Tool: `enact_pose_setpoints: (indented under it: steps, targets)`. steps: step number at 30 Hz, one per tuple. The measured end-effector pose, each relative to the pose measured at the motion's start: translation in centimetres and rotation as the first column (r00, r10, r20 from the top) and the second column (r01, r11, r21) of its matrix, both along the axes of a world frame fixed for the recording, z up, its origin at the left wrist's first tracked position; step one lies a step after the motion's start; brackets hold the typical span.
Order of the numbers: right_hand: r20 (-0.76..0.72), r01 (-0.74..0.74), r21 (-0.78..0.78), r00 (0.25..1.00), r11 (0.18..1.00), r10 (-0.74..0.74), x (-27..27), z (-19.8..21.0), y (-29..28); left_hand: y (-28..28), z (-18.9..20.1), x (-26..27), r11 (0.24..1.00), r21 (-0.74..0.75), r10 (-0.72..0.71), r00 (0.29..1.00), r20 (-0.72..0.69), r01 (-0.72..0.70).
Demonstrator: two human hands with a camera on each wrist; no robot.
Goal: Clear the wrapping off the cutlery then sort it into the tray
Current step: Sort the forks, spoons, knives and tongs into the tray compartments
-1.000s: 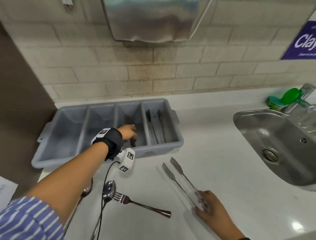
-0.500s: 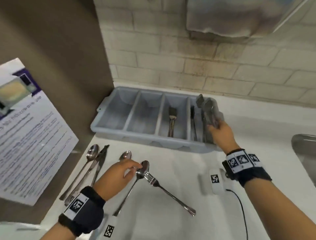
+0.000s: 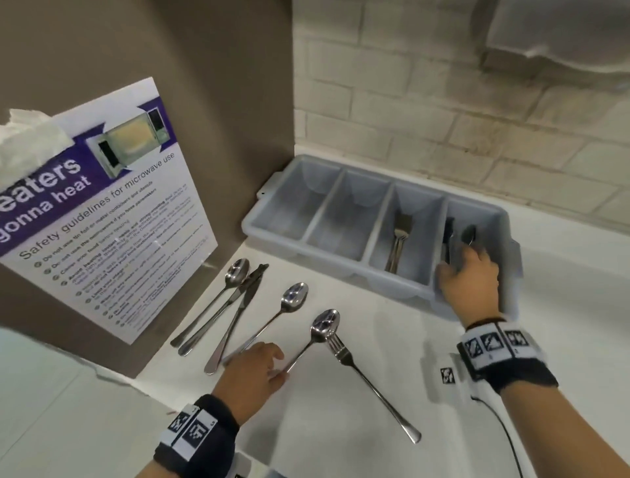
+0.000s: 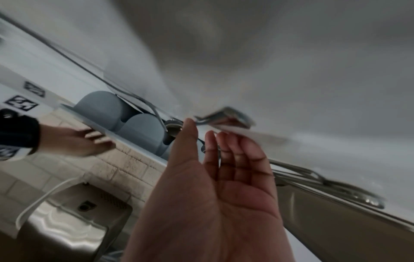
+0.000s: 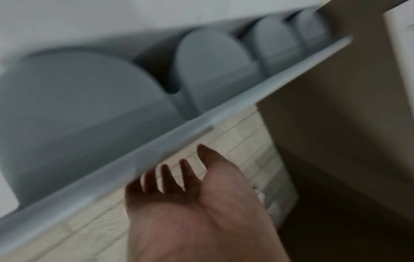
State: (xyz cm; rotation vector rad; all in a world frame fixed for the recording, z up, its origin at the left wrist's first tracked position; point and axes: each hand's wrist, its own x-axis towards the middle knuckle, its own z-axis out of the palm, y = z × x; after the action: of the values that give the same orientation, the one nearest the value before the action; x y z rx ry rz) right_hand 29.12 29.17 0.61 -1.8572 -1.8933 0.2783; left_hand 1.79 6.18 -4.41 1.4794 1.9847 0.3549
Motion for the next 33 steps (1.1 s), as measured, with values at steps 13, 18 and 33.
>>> enact_pose_setpoints:
  steps: [13,18,33]
  targets:
    - [0.196,-0.405,-0.511,0.804,0.758,0.562,-5.9,-6.0,-14.4,1.3,-1.1,0.1,0.999,-0.024,-0.038,0.996,-0.082,0.036]
    - [0.333,-0.383,-0.488,0.749,0.784,0.573,-6.1,-5.1,-15.5,1.1,0.1,-0.1,0.994,-0.009,-0.106,0.994,-0.025,0.105]
    - [-0.22,-0.174,-0.288,0.969,0.942,0.112,2.9,-1.8,-15.7,22.1,5.7,2.0,0.967,0.234,-0.084,0.993,-0.078,0.1]
